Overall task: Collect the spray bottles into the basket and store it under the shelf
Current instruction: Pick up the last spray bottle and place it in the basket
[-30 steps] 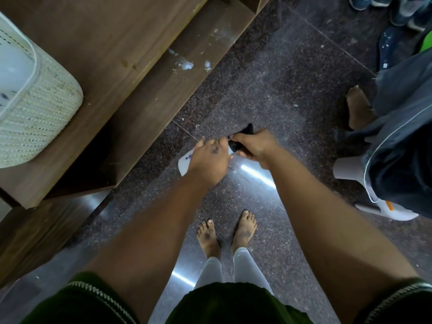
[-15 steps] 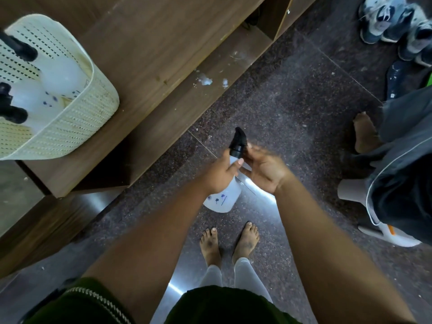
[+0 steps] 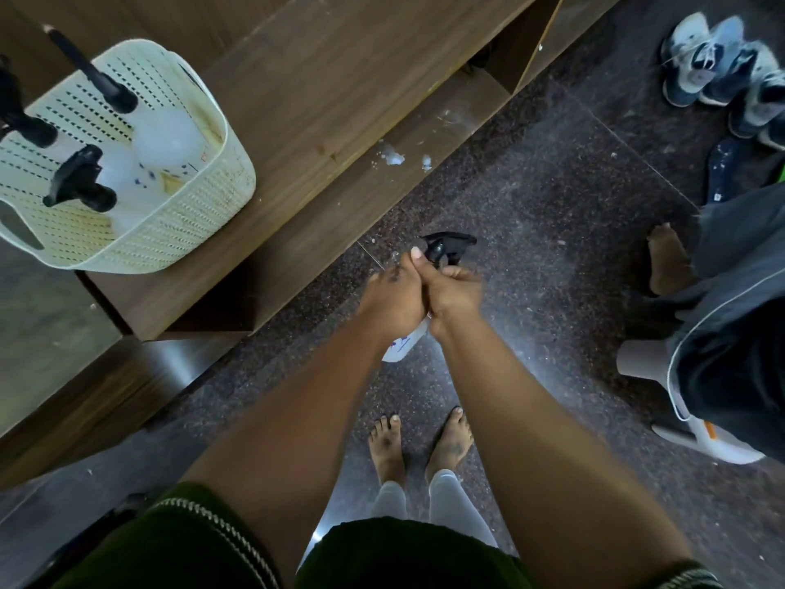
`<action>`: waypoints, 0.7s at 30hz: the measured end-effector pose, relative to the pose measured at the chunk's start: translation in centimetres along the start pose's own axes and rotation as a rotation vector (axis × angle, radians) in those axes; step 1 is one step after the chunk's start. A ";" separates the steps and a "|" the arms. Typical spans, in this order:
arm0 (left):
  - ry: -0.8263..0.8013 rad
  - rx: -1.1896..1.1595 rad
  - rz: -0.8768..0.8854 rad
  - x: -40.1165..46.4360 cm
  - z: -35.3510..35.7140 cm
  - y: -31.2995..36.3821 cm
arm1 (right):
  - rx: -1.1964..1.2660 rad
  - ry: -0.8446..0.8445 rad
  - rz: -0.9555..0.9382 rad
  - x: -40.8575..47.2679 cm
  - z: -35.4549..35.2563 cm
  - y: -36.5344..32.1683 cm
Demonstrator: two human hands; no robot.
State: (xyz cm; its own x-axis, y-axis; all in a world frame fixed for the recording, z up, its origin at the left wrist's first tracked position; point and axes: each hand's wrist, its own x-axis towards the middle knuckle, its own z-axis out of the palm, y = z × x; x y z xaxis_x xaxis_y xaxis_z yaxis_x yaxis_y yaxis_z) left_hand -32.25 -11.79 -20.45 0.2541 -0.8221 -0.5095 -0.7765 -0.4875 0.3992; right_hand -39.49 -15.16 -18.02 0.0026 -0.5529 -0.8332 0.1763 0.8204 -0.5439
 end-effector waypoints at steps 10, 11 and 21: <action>-0.377 -1.117 -0.246 -4.0 -3.7 -2.0 | 0.077 -0.488 0.146 -0.2 -4.1 -0.7; -0.406 -1.042 -0.212 -4.2 -3.8 -1.8 | 0.008 -0.513 0.123 -0.3 -3.5 -0.7; 0.044 0.061 -0.095 -4.8 -0.4 -1.6 | -0.274 0.072 -0.077 -1.7 2.0 2.2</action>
State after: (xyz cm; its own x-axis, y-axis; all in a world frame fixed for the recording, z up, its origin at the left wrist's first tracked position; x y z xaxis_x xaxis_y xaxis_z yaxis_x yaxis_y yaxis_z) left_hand -31.97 -7.13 -18.34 0.3522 -0.7861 -0.5079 -0.7812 -0.5458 0.3030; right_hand -37.12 -12.70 -17.60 -0.0723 -0.6113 -0.7881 -0.0996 0.7907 -0.6041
